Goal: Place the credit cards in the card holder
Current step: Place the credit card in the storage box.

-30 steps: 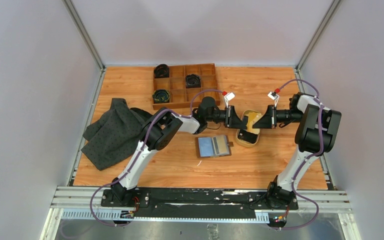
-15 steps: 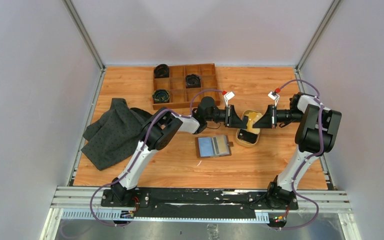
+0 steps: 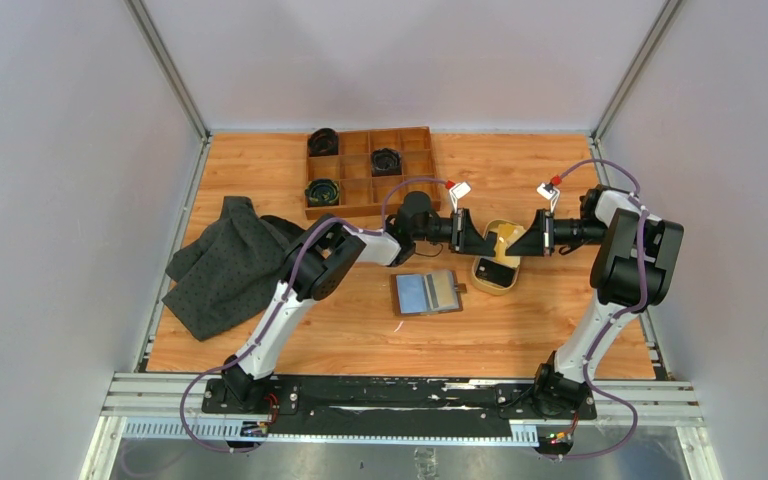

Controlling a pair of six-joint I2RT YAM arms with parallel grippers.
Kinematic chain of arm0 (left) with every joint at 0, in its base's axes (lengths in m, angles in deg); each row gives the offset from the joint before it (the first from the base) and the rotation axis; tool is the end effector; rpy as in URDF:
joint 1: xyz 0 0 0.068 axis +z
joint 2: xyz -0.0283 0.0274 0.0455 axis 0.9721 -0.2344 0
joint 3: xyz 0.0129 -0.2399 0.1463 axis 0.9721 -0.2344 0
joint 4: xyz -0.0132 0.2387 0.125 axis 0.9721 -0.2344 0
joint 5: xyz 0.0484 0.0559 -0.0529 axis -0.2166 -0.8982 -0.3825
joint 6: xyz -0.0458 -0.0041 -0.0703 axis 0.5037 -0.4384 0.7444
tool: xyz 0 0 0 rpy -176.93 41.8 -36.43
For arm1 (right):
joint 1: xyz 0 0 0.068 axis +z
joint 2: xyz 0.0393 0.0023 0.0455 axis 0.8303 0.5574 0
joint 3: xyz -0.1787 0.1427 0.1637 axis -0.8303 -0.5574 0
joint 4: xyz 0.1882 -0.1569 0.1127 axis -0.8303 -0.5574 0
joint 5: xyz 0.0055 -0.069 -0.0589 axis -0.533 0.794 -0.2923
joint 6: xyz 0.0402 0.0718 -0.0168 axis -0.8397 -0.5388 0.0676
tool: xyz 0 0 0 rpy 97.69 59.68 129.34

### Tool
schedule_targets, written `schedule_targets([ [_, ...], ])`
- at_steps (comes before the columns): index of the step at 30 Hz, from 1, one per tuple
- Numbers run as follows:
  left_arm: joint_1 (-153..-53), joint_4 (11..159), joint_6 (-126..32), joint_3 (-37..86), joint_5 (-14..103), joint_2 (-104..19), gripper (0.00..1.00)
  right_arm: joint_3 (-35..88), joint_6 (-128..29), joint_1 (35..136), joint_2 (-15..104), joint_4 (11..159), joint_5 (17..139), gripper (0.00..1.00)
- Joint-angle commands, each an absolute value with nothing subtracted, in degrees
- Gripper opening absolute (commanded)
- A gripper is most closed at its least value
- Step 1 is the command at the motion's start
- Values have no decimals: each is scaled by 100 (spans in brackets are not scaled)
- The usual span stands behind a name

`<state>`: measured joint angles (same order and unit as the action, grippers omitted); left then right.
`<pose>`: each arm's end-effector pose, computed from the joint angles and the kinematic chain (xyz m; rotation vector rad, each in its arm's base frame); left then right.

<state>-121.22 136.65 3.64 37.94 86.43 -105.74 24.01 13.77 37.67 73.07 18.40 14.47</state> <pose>0.3482 -0.4251 0.1334 0.5865 1.9313 -2.0038 0.3345 -0.0381 0.1714 -0.5316 2.1063 1.3929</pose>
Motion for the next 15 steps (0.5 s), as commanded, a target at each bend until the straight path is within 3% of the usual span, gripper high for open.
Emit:
schedule_targets([
  [1, -12286, 13743, 293, 4121, 8808, -10643, 13, 2299, 1435, 3740, 7217, 2065, 1608, 0],
  [5, -12310, 13703, 273, 4159, 8788, -10665, 11, 2298, 1433, 3740, 7223, 2076, 1608, 0],
  [11, -12320, 13591, 208, 4179, 8803, -10662, 0, 2304, 1422, 3740, 7226, 2078, 1616, 0],
  [15, -12320, 13525, 93, 4135, 8788, -10608, 0, 2305, 1397, 3740, 7268, 2078, 1608, 1],
])
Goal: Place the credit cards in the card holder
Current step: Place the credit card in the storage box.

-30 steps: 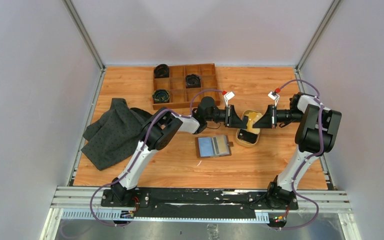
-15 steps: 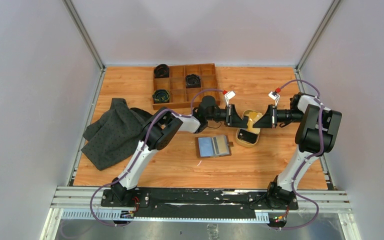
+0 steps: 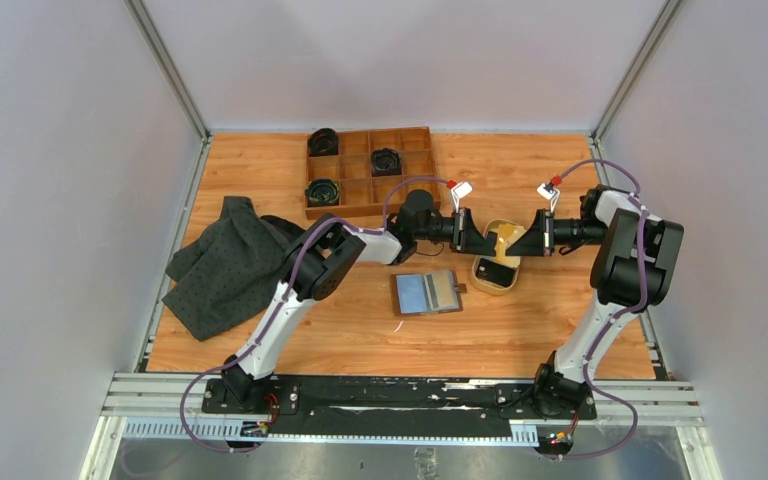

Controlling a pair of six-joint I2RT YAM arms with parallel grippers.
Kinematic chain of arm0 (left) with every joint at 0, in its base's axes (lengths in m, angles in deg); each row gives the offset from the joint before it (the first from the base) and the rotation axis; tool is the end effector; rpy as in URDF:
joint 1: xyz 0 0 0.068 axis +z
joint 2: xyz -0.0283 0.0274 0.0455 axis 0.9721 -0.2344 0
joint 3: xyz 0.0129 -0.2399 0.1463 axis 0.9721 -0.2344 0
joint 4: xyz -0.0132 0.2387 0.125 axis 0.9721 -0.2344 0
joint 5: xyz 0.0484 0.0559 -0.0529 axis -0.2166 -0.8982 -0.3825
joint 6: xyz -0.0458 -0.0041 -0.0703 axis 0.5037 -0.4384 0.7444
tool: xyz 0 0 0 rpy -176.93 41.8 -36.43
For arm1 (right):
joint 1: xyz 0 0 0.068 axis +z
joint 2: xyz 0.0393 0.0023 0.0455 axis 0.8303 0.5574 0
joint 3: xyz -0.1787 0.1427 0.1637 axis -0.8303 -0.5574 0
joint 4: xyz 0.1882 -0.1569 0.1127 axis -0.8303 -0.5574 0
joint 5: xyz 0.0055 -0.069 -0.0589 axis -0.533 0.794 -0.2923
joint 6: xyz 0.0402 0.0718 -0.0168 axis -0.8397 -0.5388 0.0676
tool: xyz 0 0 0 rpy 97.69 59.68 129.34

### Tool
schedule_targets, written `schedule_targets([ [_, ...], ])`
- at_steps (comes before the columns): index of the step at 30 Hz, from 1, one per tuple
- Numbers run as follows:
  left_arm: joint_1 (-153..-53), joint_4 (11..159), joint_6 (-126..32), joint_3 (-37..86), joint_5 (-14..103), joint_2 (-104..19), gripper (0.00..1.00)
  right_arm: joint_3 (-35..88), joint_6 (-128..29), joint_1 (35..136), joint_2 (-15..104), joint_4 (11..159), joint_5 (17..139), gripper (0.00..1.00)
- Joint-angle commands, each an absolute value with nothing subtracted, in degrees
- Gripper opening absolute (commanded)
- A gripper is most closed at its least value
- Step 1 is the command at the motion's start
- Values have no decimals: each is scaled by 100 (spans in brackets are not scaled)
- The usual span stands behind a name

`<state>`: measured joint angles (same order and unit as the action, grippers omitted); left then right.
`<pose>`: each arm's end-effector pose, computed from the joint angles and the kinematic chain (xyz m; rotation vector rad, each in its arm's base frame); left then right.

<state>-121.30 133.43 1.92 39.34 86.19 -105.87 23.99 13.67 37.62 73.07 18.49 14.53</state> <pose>0.3508 -0.4285 0.1334 0.5937 1.9515 -1.9798 0.3345 -0.0384 0.1712 -0.5302 2.1076 1.3918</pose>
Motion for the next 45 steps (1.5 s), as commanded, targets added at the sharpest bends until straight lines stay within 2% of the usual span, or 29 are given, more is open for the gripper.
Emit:
schedule_targets([
  [1, -12320, 13425, -5, 4117, 8750, -10574, 0, 2309, 1385, 3740, 7288, 2079, 1608, 4],
  [4, -12311, 13151, -284, 4094, 8680, -10539, 0, 2305, 1372, 3744, 7367, 2085, 1644, 21],
  [6, -12290, 13128, -294, 4128, 8689, -10590, 0, 2314, 1339, 3746, 7415, 2102, 1660, 26],
  [13, -12255, 13136, -346, 4130, 8692, -10678, 0, 2227, 819, 3842, 7442, 2595, 1893, 33],
  [27, -11969, 13128, -469, 3675, 8494, -10417, 0, 2153, -15, 4176, 7483, 3238, 2302, 35],
  [33, -11943, 13128, -501, 3626, 8514, -10334, 0, 2190, -65, 4244, 7301, 3272, 2399, 46],
  [41, -11911, 13137, -613, 3269, 8585, -9796, 0, 2105, 197, 4101, 6470, 3204, 2273, 64],
  [45, -11879, 13136, -659, 2993, 8579, -9440, 0, 2018, 552, 4019, 6032, 3021, 2212, 67],
])
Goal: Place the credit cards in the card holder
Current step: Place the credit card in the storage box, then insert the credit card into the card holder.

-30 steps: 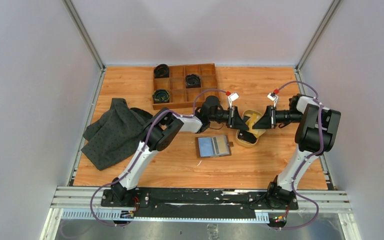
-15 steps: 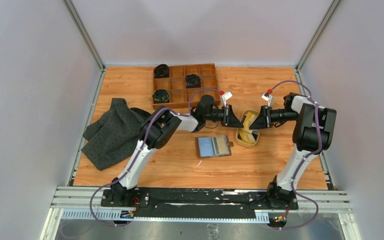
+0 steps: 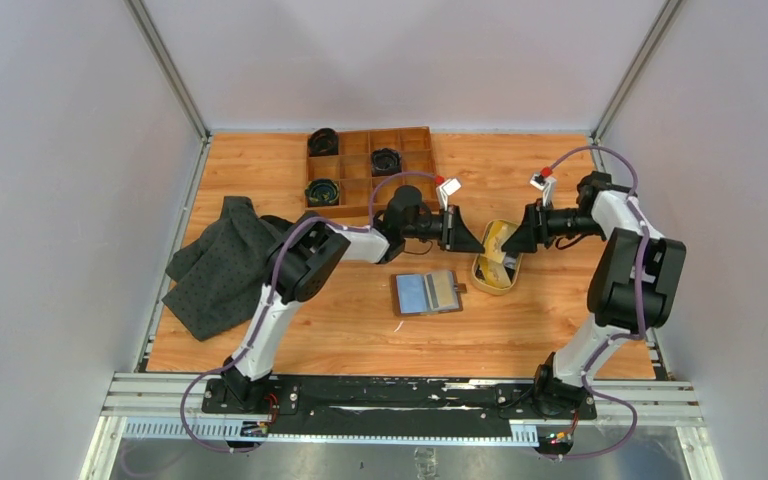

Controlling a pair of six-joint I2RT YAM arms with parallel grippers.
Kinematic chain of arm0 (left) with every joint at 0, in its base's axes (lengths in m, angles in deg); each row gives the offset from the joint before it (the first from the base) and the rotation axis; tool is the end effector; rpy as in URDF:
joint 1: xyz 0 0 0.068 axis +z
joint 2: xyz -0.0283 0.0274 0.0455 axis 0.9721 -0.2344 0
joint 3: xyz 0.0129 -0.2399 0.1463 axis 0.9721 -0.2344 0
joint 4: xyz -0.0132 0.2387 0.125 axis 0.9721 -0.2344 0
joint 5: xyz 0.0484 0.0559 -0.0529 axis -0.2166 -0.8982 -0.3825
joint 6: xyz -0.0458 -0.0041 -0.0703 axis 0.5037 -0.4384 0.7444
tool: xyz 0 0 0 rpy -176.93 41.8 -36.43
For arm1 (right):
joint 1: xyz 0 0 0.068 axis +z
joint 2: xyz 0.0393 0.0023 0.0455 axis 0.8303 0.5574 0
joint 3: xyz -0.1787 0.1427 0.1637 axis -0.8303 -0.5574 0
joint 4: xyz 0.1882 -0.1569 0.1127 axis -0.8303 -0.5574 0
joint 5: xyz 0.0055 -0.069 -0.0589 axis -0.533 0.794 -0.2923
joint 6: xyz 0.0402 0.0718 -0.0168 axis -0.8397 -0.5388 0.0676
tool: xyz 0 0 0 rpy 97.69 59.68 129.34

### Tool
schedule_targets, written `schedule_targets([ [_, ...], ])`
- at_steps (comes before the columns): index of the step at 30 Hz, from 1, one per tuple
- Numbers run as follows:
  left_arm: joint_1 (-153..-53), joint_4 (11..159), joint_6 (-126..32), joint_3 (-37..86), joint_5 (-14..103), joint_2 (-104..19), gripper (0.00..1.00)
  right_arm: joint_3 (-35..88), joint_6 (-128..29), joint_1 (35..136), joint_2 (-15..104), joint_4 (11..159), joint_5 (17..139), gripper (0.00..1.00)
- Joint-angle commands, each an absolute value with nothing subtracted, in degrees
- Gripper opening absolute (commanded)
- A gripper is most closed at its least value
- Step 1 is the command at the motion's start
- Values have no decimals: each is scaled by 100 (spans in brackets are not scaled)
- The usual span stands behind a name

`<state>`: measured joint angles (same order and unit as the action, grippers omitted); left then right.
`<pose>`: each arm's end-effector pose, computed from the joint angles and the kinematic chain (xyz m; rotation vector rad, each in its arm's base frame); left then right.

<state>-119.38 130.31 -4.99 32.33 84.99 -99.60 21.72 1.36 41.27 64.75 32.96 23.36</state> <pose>0.3493 -0.4006 0.1436 0.6110 1.9481 -1.8662 0.3423 -0.0232 0.1954 -0.6545 2.1684 1.1296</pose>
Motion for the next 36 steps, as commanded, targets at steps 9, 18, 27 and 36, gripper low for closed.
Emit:
schedule_targets([
  [9, -11781, 13729, -528, 1607, 8324, -8307, 0, 1886, 1385, 3900, 5043, 2342, 1831, 67],
  [18, -11731, 14091, -580, -108, 7792, -6694, 0, 1420, 1754, 4006, 4274, 2133, 962, 68],
  [27, -11731, 14113, -681, -1901, 7048, -5201, 0, 1018, 1837, 5147, 4056, 2184, 740, 72],
  [36, -11914, 14965, -251, -2698, 6598, -4813, 0, 989, 598, 6117, 4381, 3107, 468, 71],
])
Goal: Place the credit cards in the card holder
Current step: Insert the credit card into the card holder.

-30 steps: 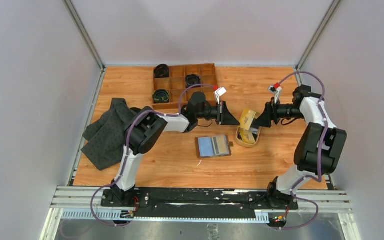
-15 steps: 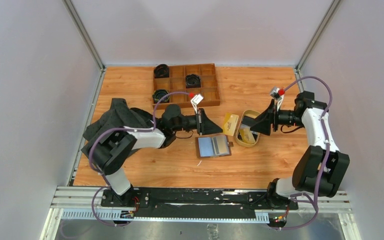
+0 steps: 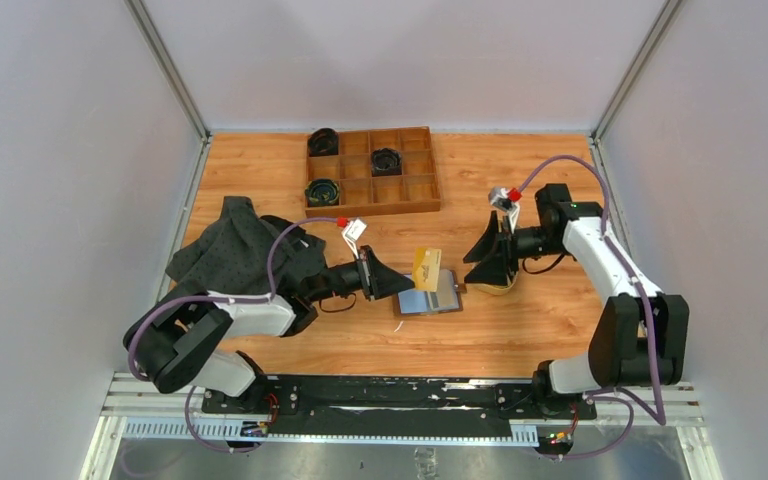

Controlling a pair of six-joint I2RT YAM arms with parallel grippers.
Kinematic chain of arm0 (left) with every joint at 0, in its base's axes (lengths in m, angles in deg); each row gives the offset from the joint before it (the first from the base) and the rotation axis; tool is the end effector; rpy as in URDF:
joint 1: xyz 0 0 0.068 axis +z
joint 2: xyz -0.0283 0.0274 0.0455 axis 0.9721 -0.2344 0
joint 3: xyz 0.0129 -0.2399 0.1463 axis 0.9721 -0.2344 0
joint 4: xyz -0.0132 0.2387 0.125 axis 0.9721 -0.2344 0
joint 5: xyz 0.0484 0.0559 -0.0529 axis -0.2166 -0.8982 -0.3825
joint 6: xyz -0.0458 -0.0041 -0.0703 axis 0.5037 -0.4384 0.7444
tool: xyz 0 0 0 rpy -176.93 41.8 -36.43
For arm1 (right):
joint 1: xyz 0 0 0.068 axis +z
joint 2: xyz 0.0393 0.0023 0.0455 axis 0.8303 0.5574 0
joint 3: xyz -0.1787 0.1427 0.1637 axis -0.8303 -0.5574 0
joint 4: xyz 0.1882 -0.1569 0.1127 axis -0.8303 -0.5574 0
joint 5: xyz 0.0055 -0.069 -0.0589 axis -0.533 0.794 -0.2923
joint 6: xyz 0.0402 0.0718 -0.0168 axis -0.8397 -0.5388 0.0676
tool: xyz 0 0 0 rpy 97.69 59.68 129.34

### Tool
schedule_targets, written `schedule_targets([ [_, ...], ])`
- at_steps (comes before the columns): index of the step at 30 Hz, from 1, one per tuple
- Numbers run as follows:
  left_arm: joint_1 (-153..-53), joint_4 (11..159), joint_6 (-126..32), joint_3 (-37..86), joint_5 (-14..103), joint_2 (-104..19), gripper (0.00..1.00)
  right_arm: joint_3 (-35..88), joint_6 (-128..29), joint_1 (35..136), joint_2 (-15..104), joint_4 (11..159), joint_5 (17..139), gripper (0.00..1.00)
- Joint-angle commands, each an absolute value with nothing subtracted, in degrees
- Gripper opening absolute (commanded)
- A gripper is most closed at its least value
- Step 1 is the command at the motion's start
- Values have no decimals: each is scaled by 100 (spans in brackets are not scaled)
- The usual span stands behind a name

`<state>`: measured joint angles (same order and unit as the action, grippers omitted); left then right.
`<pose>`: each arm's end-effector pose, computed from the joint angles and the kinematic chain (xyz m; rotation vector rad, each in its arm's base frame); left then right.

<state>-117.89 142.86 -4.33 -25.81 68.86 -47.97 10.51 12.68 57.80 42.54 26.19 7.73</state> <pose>0.1945 -0.2246 0.2012 0.3300 1.8095 -1.6866 0.2441 0.0792 0.2651 -1.0965 1.6787 1.3602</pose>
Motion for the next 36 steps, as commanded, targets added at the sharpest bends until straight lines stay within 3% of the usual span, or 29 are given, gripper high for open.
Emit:
schedule_targets([
  [1, -11954, 15093, -193, -2705, 6591, -4887, 0, 979, 437, 6214, 4391, 3248, 474, 71],
  [8, -12179, 15674, 75, -2685, 6553, -5365, 0, 864, -1065, 6614, 4543, 4423, 603, 71],
  [13, -12281, 15685, 49, -2656, 6498, -5498, 0, 919, -1167, 6892, 4717, 4446, 496, 62],
  [17, -12336, 15703, 48, -2600, 6489, -5571, 0, 1004, -1253, 7108, 4890, 4428, 412, 44],
  [21, -12346, 15688, 13, -2627, 6446, -5570, 0, 1020, -1266, 7148, 4968, 4417, 93, 7],
  [24, -12344, 15674, -39, -2657, 6409, -5528, 2, 967, -1181, 7187, 4905, 4414, 97, 0],
  [30, -12103, 14363, -866, -2627, 6477, -4660, 66, 958, -682, 7310, 4851, 4126, 581, 0],
  [36, -11662, 12372, -1967, -2084, 7299, -3891, 98, 1341, 621, 7768, 5097, 2956, 996, 0],
])
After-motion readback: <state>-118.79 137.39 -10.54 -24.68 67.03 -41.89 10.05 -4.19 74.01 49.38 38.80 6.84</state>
